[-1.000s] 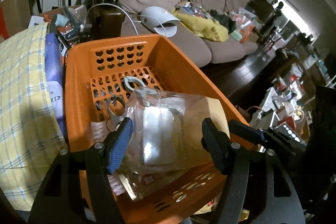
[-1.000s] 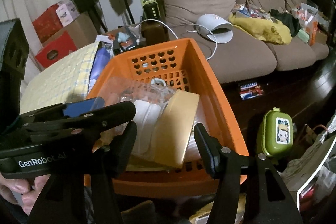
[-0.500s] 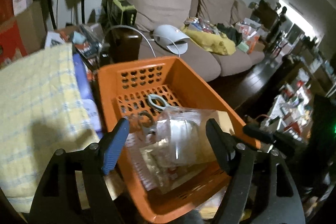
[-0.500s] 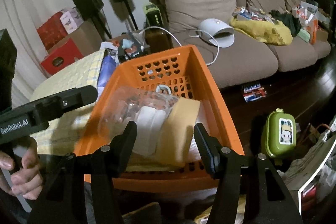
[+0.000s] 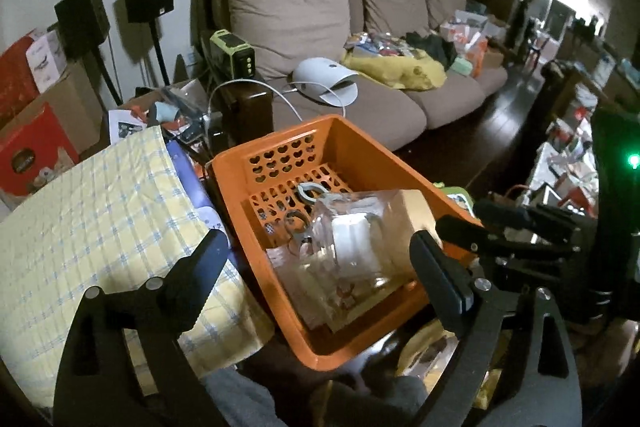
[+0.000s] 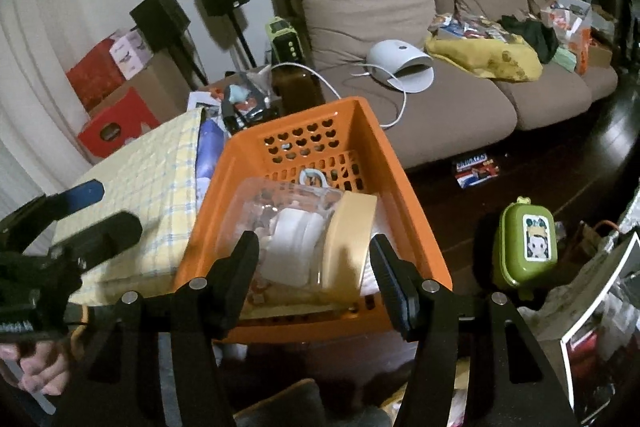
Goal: Organize objects
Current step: 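Lower the container into the basket and open the left gripper, then withdraw the open left gripper from the orange basket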
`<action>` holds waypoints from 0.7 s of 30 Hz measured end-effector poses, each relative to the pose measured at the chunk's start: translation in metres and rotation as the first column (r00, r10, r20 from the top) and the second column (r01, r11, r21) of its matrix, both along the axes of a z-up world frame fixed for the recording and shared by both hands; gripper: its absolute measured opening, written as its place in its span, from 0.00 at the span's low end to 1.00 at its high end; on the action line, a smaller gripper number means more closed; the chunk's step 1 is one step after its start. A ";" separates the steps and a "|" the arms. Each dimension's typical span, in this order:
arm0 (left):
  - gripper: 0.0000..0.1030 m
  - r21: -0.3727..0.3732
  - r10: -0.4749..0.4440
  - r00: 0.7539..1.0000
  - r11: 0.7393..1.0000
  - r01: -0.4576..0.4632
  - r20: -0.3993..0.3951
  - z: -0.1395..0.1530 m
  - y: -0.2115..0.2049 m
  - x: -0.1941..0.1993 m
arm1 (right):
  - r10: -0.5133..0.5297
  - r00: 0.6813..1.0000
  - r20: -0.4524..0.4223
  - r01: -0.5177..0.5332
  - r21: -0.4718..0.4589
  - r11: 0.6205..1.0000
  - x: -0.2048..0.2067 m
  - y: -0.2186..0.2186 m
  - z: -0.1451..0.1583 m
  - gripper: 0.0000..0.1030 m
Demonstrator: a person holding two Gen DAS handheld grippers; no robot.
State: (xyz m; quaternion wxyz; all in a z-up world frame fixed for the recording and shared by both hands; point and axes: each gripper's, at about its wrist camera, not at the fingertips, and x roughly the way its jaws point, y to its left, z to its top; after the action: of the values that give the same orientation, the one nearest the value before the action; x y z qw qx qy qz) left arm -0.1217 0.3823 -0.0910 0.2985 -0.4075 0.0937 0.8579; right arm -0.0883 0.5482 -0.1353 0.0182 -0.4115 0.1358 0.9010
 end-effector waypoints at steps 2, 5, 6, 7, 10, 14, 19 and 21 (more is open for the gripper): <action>0.94 -0.001 0.007 1.000 1.000 -0.007 0.008 0.002 -0.002 0.001 | -0.011 1.000 -0.004 0.011 0.015 1.000 0.003 -0.001 0.006 0.61; 0.97 0.006 0.026 0.999 1.000 -0.027 0.019 0.003 -0.008 0.001 | -0.027 1.000 -0.009 0.028 0.044 0.999 0.007 -0.003 0.014 0.66; 0.97 0.007 0.034 0.999 0.999 -0.034 0.021 0.003 -0.009 0.000 | -0.030 0.999 -0.009 0.031 0.048 0.998 0.007 -0.003 0.015 0.67; 0.98 0.005 0.042 0.999 0.999 -0.042 0.021 0.003 -0.011 0.000 | -0.033 0.999 -0.011 0.033 0.050 0.998 0.008 -0.003 0.016 0.67; 0.98 -0.004 0.050 0.998 0.999 -0.050 0.037 0.000 -0.015 0.000 | -0.036 0.999 -0.014 0.036 0.043 0.998 0.008 -0.003 0.018 0.68; 0.98 -0.016 0.068 0.997 0.998 -0.068 0.023 0.000 -0.020 -0.001 | -0.034 0.999 -0.010 0.034 0.043 0.998 0.007 -0.003 0.017 0.68; 0.98 -0.020 0.074 0.997 0.997 -0.074 0.013 0.002 -0.026 -0.002 | -0.026 0.999 -0.019 0.028 0.066 0.997 0.008 -0.009 0.020 0.68; 0.98 -0.022 0.080 0.997 0.997 -0.079 0.010 0.002 -0.028 -0.003 | -0.022 0.999 -0.023 0.023 0.068 0.997 0.009 -0.011 0.021 0.68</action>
State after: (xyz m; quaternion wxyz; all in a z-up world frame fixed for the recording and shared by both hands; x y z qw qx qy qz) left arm -0.1247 0.3543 -0.0894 0.2603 -0.4189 0.0849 0.8658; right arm -0.0793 0.5373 -0.1140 0.0408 -0.3990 0.1098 0.9094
